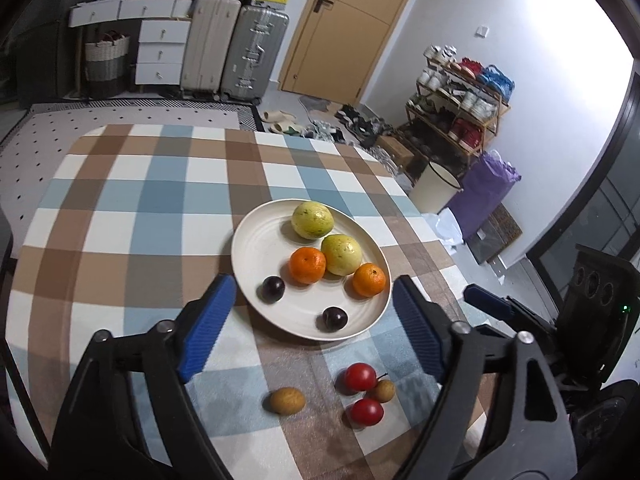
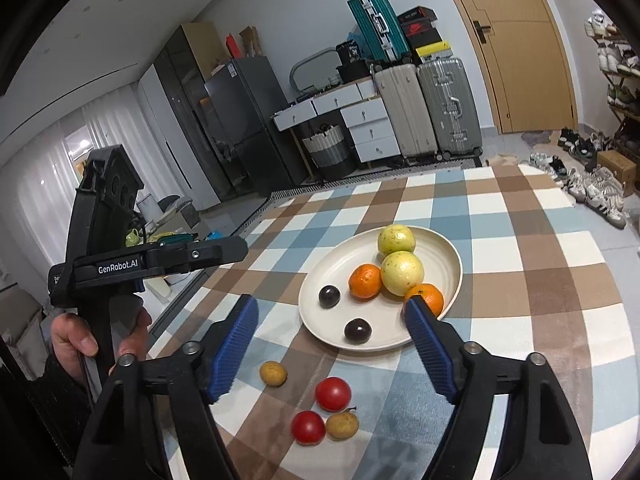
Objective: Organize fruits
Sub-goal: 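Lift both open tools away from the plate toward the remaining fruit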
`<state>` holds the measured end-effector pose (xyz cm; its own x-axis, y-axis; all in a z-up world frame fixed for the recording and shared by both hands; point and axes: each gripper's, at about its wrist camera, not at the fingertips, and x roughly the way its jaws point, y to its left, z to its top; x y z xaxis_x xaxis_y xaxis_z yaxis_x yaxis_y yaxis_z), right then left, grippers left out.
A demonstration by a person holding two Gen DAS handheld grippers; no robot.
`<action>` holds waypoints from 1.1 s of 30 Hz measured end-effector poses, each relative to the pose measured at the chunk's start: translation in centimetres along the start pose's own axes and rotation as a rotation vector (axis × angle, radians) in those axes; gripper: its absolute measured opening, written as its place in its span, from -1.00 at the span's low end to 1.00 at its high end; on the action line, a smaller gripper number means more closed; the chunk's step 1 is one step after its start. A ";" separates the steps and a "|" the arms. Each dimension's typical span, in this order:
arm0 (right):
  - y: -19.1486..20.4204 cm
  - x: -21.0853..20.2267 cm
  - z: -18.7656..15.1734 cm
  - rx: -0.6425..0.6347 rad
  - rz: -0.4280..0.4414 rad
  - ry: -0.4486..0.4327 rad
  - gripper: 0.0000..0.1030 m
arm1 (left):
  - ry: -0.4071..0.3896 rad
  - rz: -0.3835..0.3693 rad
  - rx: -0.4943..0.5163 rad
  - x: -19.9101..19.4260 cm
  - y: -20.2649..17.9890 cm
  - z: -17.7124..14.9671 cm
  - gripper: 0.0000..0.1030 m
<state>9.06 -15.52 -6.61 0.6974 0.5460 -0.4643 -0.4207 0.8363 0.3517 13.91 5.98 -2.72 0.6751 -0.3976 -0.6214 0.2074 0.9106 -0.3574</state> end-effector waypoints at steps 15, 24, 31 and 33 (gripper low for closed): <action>2.9 -2.9 -2.3 -0.070 -0.017 -0.013 0.69 | -0.032 0.092 0.000 -4.1 -0.9 -5.3 0.72; 4.2 -3.7 -4.6 -0.097 -0.017 0.010 0.69 | -0.039 0.106 -0.030 -5.5 -0.3 -8.1 0.97; 4.3 -3.2 -6.0 -0.101 -0.023 0.042 0.69 | -0.026 0.147 -0.036 -5.4 0.2 -9.6 0.98; 4.3 -2.9 -6.5 -0.101 -0.021 0.057 0.69 | -0.020 0.154 -0.040 -5.2 0.4 -9.9 0.98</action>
<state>1.48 -13.14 -9.00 0.6734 0.5281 -0.5173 -0.4648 0.8466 0.2592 3.52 7.30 -6.56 0.7107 -0.2511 -0.6572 0.0727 0.9553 -0.2865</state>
